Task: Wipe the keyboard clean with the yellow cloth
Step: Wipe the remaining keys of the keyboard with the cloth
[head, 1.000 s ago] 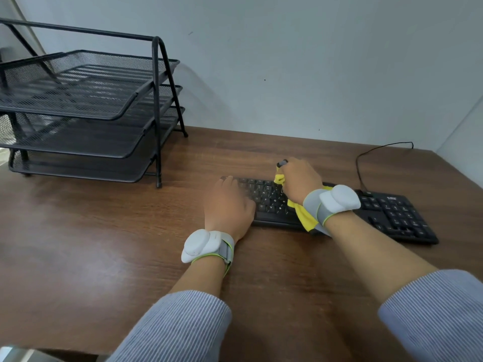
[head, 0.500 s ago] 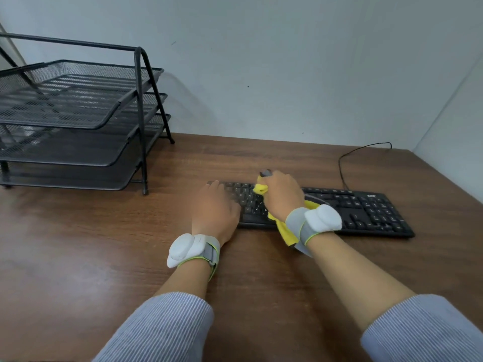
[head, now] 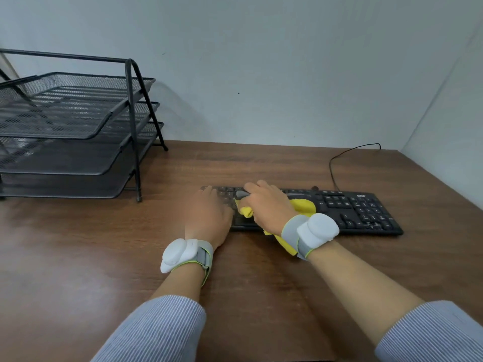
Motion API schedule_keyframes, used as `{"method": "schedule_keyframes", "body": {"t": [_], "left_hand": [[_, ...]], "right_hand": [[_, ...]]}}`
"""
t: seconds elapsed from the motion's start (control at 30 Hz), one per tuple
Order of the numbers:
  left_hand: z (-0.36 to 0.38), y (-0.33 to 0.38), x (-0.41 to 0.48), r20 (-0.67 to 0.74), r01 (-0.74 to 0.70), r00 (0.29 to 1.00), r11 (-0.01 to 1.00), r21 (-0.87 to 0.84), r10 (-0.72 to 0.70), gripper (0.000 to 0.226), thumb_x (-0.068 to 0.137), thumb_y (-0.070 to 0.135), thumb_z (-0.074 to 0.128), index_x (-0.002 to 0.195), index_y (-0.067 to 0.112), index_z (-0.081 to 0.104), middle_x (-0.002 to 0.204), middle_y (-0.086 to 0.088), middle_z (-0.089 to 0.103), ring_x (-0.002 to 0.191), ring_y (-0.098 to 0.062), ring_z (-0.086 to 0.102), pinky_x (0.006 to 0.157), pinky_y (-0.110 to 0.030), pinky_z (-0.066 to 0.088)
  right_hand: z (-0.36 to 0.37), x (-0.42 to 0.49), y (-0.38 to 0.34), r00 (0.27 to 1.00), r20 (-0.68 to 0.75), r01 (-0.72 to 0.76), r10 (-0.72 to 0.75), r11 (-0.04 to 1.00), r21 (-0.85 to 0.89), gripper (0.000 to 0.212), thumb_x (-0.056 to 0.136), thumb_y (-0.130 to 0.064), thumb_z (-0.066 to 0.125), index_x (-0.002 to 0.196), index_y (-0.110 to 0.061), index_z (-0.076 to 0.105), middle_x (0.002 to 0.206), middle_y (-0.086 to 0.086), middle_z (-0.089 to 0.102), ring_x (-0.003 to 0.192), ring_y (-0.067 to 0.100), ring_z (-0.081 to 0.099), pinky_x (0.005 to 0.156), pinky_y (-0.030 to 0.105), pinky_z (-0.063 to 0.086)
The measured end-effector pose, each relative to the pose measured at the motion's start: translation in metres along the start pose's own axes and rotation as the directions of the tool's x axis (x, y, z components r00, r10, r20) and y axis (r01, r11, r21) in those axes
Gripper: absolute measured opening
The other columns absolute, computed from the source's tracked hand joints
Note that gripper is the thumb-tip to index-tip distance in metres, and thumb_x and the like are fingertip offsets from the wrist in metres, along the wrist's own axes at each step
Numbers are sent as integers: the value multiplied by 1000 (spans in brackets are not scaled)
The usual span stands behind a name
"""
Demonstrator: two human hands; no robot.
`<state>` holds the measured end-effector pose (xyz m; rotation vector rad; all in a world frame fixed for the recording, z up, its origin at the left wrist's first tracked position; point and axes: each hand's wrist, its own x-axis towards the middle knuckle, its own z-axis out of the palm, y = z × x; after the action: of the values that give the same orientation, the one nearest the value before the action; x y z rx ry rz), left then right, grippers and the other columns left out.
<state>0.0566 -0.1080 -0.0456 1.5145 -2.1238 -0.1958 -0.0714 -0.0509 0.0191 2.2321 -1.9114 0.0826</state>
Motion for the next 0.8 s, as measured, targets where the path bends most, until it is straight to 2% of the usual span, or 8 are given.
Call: {"method": "schedule_keyframes", "body": {"t": [0.13, 0.3, 0.5, 0.67, 0.73, 0.8], "left_hand": [[1, -1, 0, -3, -4, 1000, 1000, -5, 4, 51, 91, 29, 40, 137, 10, 42, 149, -3, 37, 139, -20, 24, 110, -47, 24], [1, -1, 1, -2, -3, 1000, 1000, -4, 3, 51, 90, 30, 40, 137, 10, 42, 149, -3, 36, 139, -19, 24, 110, -48, 24], [1, 0, 0, -5, -3, 1000, 1000, 2, 3, 51, 90, 30, 40, 137, 9, 43, 148, -3, 37, 139, -19, 24, 110, -48, 24], [0, 0, -1, -10, -2, 1000, 1000, -5, 2, 51, 90, 29, 40, 136, 9, 43, 148, -3, 37, 139, -19, 24, 111, -48, 23], [0, 0, -1, -9, -6, 1000, 1000, -1, 6, 51, 90, 29, 40, 137, 9, 43, 148, -3, 37, 139, -19, 24, 111, -48, 23], [-1, 1, -1, -10, -10, 1000, 1000, 4, 10, 51, 90, 29, 40, 137, 9, 43, 149, -3, 37, 139, -20, 24, 111, -47, 21]], "right_hand": [[-5, 9, -2, 999, -34, 18, -22, 994, -112, 35, 81, 1, 56, 111, -16, 63, 120, 8, 48, 113, 33, 40, 83, 39, 37], [-4, 9, 3, 997, 24, 78, -76, 992, -104, 33, 82, 1, 54, 110, -15, 64, 116, 8, 49, 108, 31, 41, 73, 35, 28], [-1, 13, 15, 992, -27, -125, 123, 989, -80, 36, 83, 3, 53, 116, -12, 61, 126, 9, 46, 116, 32, 40, 87, 40, 38], [9, -2, 13, 988, -48, -140, 144, 987, 73, 37, 81, 1, 50, 113, -15, 61, 113, 11, 50, 104, 34, 44, 78, 39, 38], [13, -14, 21, 970, -71, -223, 231, 969, 103, 35, 82, -3, 51, 112, -15, 61, 111, 11, 51, 103, 35, 45, 77, 40, 40], [15, -25, 31, 921, -81, -373, 382, 922, 106, 35, 83, -6, 50, 114, -16, 61, 117, 10, 51, 105, 35, 45, 79, 41, 40]]}}
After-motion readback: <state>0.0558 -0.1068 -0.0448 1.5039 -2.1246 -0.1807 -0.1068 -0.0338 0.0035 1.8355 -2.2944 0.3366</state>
